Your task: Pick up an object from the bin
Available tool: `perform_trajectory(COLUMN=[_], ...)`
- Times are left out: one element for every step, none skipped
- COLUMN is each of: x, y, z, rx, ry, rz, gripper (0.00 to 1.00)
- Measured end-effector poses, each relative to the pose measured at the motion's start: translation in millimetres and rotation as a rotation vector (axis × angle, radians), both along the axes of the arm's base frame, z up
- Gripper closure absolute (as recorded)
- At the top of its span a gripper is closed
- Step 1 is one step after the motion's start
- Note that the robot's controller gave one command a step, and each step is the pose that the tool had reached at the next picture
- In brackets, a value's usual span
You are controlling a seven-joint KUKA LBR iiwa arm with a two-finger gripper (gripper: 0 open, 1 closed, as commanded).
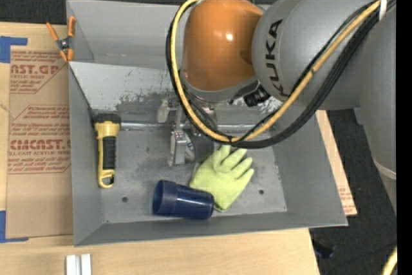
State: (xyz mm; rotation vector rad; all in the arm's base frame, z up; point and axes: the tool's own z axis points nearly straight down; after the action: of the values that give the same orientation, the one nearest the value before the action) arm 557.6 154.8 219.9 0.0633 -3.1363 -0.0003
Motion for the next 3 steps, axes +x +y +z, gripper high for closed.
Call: perform_trajectory(x=[19.6,15.3,24.4], y=[-6.6,-7.0,-31.0], z=[-28.9,-26.2,-67.4], rx=[0.005,0.003,0.005], ry=[-0.018,-0.005,-0.015], rz=[0.036,-0.19,-0.235], gripper=[0.0,0.0,0.0])
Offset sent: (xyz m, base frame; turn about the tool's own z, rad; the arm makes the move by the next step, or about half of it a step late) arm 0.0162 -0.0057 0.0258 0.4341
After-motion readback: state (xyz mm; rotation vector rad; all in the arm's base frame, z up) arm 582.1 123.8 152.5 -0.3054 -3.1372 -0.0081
